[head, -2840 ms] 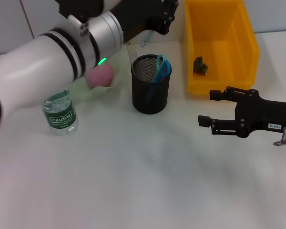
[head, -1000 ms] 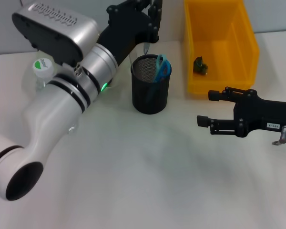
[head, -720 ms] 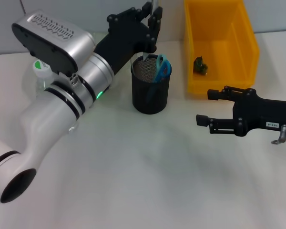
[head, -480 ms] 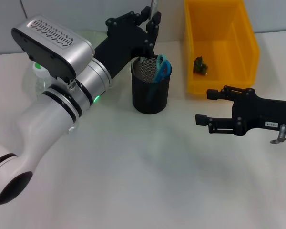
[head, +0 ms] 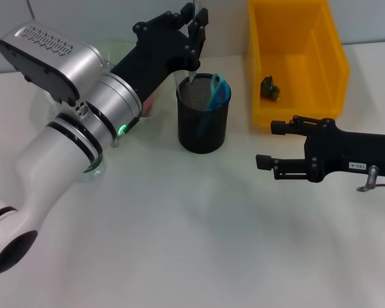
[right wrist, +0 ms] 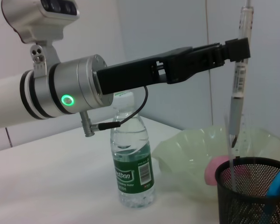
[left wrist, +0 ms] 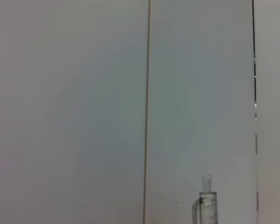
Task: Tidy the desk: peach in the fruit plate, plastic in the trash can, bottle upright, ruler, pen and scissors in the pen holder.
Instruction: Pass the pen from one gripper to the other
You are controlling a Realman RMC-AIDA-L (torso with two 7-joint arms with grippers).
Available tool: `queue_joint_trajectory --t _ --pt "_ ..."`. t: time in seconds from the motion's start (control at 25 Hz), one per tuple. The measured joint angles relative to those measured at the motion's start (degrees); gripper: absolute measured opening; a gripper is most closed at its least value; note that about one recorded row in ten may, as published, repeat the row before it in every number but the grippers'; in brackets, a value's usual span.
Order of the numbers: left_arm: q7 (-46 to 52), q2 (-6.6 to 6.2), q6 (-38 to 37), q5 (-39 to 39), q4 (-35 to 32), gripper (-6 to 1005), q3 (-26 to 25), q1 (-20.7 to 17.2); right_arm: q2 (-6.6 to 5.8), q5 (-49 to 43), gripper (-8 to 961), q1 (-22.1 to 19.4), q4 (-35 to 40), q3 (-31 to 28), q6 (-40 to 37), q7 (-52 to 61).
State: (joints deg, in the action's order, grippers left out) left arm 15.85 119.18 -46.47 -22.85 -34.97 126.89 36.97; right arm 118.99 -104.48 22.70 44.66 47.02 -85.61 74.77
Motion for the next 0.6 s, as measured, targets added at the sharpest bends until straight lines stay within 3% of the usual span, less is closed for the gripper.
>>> queue_joint_trajectory --t 0.6 --pt "0.1 0.00 0.2 0.1 1.8 219 0.6 1.5 0.02 -0.1 831 0.9 -0.2 0.0 0.0 0.0"
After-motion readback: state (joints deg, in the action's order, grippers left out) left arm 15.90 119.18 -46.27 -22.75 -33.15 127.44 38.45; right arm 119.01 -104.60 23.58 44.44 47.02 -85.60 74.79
